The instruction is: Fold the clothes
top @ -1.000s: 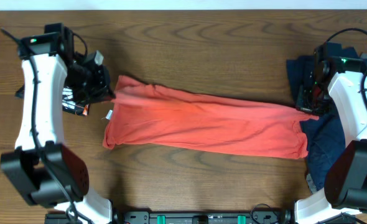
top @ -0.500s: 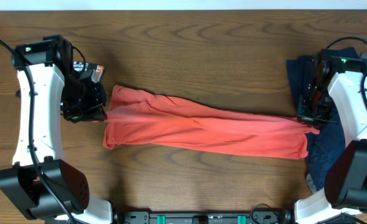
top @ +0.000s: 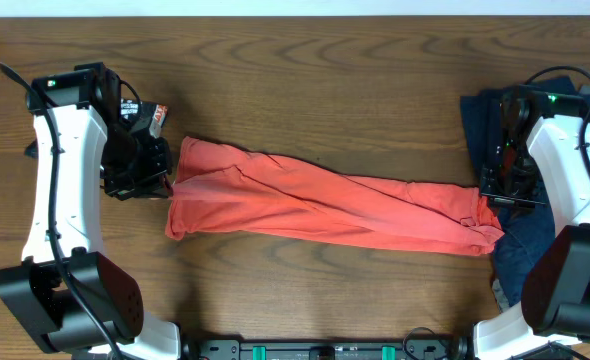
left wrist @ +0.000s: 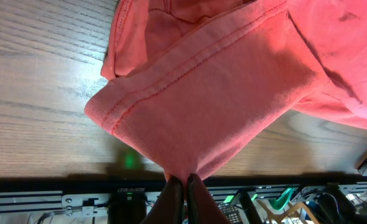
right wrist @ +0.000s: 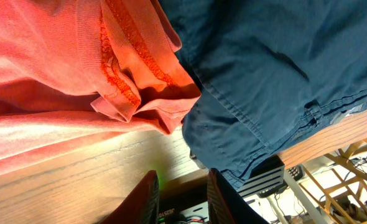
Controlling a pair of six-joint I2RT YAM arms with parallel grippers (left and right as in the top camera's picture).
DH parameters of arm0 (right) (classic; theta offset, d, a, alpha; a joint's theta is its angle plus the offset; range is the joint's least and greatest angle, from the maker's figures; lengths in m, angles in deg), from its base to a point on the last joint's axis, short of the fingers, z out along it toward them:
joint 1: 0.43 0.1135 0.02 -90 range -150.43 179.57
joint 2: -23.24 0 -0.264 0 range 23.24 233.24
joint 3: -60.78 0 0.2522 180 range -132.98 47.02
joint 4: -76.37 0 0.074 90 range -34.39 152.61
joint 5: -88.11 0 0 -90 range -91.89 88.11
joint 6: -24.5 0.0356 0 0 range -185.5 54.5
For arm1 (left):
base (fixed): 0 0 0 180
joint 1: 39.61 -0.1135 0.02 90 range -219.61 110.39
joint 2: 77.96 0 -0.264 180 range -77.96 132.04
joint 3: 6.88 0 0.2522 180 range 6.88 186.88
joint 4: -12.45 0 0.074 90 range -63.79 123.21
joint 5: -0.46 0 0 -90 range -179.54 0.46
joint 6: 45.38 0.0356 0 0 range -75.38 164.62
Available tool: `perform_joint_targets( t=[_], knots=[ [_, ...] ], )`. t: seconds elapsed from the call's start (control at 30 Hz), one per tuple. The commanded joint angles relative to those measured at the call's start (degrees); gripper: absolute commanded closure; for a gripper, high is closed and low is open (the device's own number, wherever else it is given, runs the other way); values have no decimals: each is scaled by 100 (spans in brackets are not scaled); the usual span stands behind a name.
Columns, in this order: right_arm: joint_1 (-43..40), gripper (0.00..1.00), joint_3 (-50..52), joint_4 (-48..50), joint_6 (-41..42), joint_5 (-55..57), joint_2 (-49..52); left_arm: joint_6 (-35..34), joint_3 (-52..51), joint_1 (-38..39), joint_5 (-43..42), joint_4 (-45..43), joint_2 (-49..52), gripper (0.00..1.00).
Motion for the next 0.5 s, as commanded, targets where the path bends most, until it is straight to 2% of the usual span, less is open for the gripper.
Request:
perform_joint_targets(
  t=[0.0,0.47],
  knots=[
    [-48,75,26,20,39,120,-4,52,-31,-13,76,20,-63,94],
    [-48,75,164,63,17,118,-4,33,-31,-13,164,11,-63,94]
  ],
)
